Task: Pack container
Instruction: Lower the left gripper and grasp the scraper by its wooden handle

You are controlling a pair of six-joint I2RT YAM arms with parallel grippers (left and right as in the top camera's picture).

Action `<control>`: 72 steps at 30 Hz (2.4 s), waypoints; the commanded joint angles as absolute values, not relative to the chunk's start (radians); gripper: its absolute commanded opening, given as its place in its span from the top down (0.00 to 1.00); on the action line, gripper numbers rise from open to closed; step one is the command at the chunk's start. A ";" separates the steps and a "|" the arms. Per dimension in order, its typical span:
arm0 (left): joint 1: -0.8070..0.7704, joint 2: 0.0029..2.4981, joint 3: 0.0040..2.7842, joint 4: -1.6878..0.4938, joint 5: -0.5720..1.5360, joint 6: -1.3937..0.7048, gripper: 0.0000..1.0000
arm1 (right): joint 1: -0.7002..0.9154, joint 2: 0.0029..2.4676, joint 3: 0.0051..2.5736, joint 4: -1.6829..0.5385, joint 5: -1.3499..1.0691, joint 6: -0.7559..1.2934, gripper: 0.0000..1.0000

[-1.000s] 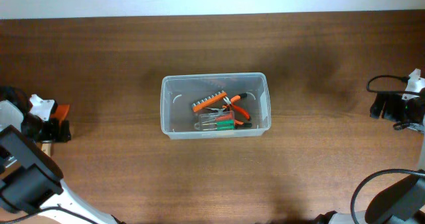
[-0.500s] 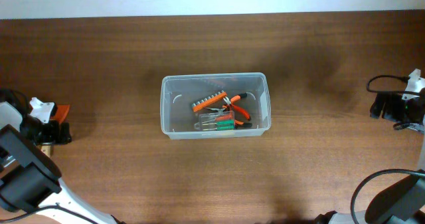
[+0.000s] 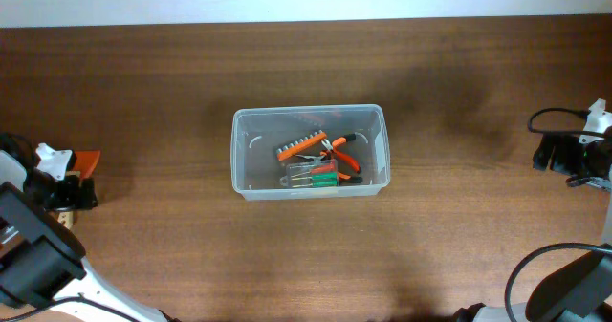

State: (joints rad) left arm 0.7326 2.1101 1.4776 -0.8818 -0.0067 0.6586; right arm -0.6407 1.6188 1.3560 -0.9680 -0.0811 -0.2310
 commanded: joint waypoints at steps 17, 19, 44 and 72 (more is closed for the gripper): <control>0.739 2.130 1.493 -0.842 0.001 0.687 0.41 | -0.642 1.611 1.355 -0.968 -0.091 -0.219 0.01; 0.739 2.130 1.493 -0.837 0.002 0.686 0.48 | -0.642 1.611 1.355 -0.968 -0.091 -0.219 0.01; 0.739 2.130 1.493 -0.815 0.005 0.686 0.76 | -0.642 1.611 1.355 -0.968 -0.091 -0.219 0.01; 0.694 2.130 1.693 -0.970 0.207 0.583 0.98 | -0.642 1.611 1.355 -0.968 -0.090 -0.219 0.01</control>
